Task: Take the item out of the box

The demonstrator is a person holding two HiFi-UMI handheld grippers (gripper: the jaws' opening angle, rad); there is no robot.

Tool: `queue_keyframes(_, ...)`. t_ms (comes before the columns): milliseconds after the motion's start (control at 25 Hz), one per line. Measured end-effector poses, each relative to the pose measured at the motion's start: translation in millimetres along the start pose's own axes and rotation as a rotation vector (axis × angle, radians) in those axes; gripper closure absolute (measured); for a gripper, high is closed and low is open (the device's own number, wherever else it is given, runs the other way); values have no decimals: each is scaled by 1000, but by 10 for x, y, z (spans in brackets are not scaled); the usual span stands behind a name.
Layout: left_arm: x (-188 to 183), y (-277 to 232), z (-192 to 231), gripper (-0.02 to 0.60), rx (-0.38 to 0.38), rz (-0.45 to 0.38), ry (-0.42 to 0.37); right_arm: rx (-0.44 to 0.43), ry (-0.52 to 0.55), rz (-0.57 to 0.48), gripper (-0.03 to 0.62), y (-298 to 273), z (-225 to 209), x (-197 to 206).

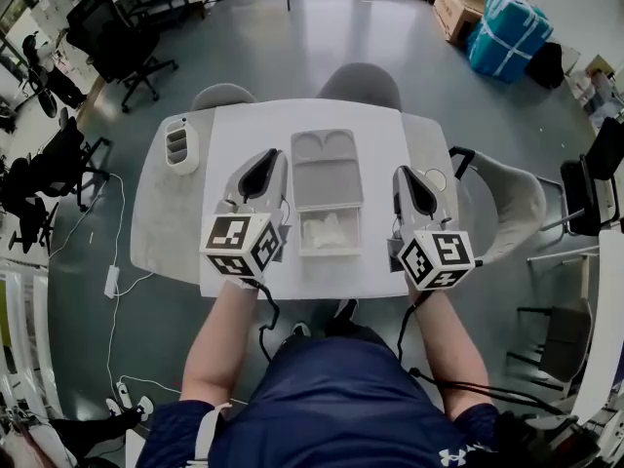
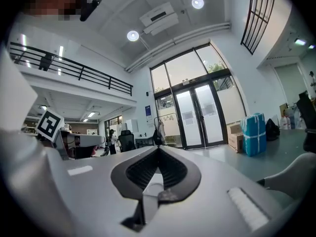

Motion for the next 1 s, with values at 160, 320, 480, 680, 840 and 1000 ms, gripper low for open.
queue_keyframes(160,17,-68,-28,545,-14,6,-27,-29,-12,12,592,-88,-121,24)
queue_keyframes(320,102,-166,-102,545,10,39,-124,-36,-38,29,592,-133,-250,90)
queue_keyframes(480,378,-288,-174,545,106,124,-254,-14,-69,54,592,-117,-357,248)
queue_keyframes(680,1055,-450,-230,545,320,392,-336,41,-113,80,592,-115,-440,428)
queue_keyframes(840,1745,-430,-296,545,458,628,-424,95,-131,90,592,-54,-488,503)
queue_keyframes(1000,2415,-330,-267,539,539,886,-551,147,-149,109,592,-2,-510,597)
Point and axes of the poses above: the fingertips, and each gripper's own axes: y backward along the fingers, z to its left, x out of its underside, the point moved 7 cm from there along y, backward along the fingers, and after that the axes turned 4 degrees about -z, right-handed, at the moved point
